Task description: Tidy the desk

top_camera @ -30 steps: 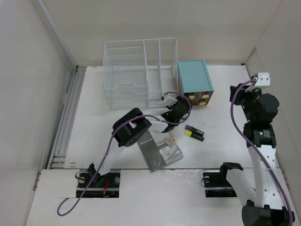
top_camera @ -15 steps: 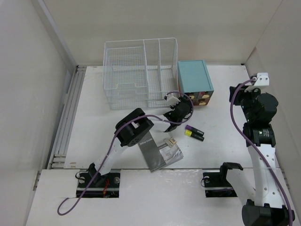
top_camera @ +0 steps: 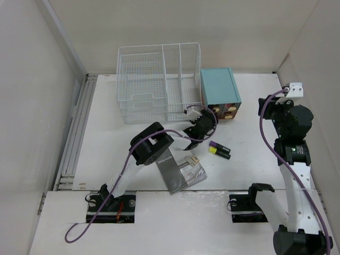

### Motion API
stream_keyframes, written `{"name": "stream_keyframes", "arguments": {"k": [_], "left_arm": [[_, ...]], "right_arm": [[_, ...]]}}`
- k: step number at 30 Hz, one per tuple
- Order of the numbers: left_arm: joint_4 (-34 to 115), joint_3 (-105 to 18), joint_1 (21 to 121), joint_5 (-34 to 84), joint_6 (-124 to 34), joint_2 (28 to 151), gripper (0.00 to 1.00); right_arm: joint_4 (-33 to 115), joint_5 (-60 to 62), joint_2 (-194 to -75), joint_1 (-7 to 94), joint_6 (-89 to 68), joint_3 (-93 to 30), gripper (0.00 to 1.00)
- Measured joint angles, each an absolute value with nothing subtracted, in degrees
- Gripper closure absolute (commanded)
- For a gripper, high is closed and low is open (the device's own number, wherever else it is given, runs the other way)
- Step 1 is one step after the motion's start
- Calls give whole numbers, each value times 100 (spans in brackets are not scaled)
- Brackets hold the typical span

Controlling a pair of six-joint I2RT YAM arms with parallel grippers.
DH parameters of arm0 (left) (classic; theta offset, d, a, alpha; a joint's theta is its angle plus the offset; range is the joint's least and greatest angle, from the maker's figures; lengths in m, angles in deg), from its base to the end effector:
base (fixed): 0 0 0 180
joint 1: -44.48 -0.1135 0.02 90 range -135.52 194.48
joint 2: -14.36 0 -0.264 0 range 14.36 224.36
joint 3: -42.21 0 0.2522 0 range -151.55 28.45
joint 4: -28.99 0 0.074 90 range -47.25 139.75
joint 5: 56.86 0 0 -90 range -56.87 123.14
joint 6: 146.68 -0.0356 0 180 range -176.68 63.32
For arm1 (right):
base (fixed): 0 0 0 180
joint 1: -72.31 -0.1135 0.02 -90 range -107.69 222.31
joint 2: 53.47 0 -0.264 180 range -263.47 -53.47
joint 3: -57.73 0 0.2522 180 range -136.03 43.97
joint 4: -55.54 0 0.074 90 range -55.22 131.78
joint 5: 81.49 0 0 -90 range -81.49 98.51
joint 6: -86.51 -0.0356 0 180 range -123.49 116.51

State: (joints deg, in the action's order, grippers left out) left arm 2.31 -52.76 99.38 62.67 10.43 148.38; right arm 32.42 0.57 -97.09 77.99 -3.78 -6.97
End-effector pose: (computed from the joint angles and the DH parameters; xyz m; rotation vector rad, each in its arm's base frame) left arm 0.3029 -0.4005 0.1220 -0.5863 1.7962 -1.0644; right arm 0.1730 -0.0123 0.3824 -0.0237 1.6060 0.0384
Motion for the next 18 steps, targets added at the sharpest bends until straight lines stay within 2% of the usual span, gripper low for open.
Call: {"name": "stream_keyframes", "arguments": {"k": [4, 8, 9, 13, 18], "left_arm": [[207, -5274, 9938, 6270, 1048, 14836, 48], [215, -5274, 9918, 6228, 1072, 14836, 63], [205, -5274, 9909, 6193, 1083, 14836, 71], [170, -5280, 9907, 6077, 1203, 14836, 84], [180, -5280, 9896, 6027, 1271, 14836, 85]], "right_arm": [[3239, 57, -9709, 7799, -378, -688, 55], [3239, 57, -9709, 7799, -378, -686, 55], [3239, 57, -9709, 7799, -378, -686, 55], [3239, 57, -9709, 7799, -378, -686, 55], [3239, 54, -9709, 7799, -378, -686, 55]]}}
